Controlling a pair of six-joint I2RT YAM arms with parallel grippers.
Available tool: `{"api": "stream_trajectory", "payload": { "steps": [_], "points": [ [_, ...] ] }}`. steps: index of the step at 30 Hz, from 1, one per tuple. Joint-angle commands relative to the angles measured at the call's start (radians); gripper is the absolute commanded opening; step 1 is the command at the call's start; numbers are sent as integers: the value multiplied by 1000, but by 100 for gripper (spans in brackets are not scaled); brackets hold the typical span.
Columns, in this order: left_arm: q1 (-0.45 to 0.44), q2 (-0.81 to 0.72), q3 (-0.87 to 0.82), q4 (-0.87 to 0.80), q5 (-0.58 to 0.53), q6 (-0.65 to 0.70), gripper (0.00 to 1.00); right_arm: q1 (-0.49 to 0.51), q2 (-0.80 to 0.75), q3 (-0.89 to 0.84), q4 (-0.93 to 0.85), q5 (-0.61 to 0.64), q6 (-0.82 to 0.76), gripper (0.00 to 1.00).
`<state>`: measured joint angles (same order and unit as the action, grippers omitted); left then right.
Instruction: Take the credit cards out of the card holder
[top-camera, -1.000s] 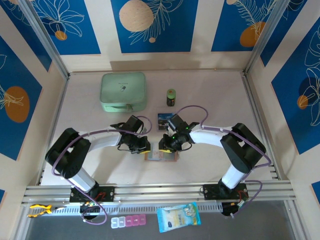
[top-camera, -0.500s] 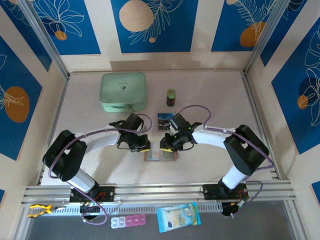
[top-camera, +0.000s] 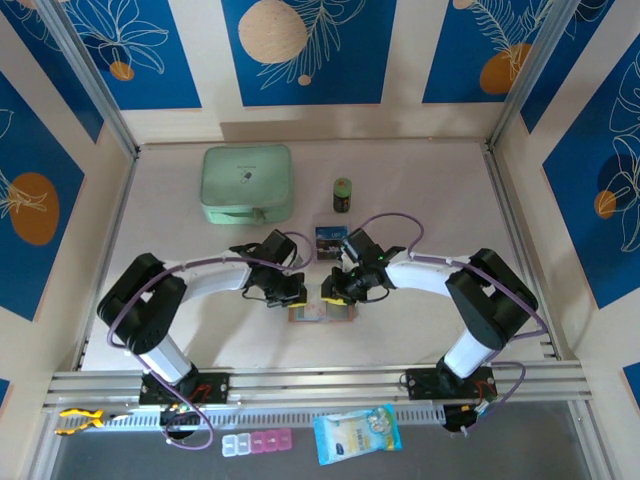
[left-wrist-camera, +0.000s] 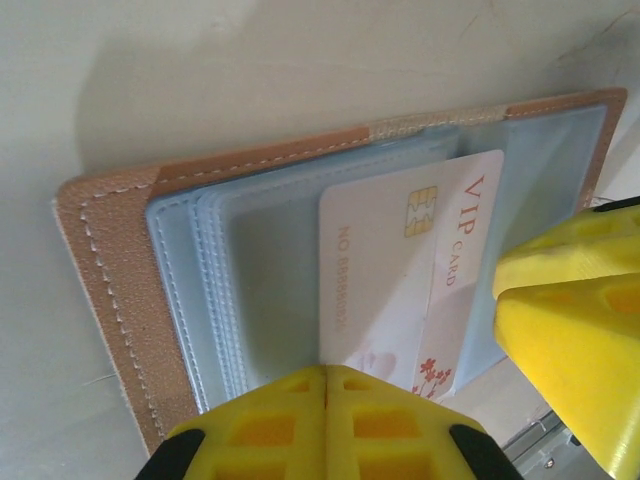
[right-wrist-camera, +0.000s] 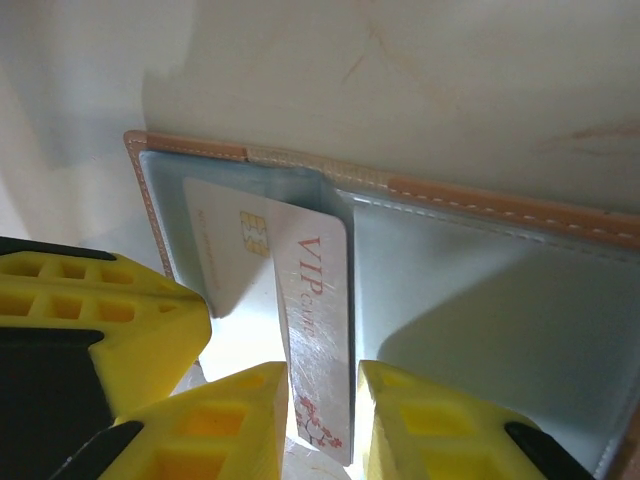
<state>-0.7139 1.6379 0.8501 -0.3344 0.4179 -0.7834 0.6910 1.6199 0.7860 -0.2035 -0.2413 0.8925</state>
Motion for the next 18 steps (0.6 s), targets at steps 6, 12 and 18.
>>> {"api": "stream_trajectory", "payload": {
  "steps": [6, 12, 18],
  "points": [
    [-6, 33, 3, -26, -17, 10, 3, -8, 34, -16, 13, -39, 8, 25],
    [-6, 39, 1, -37, -26, 13, 2, -10, 53, -21, 40, -61, 13, 24],
    [-7, 44, 3, -43, -30, 16, 2, -11, 60, -21, 64, -83, 20, 21]
  ]
}}
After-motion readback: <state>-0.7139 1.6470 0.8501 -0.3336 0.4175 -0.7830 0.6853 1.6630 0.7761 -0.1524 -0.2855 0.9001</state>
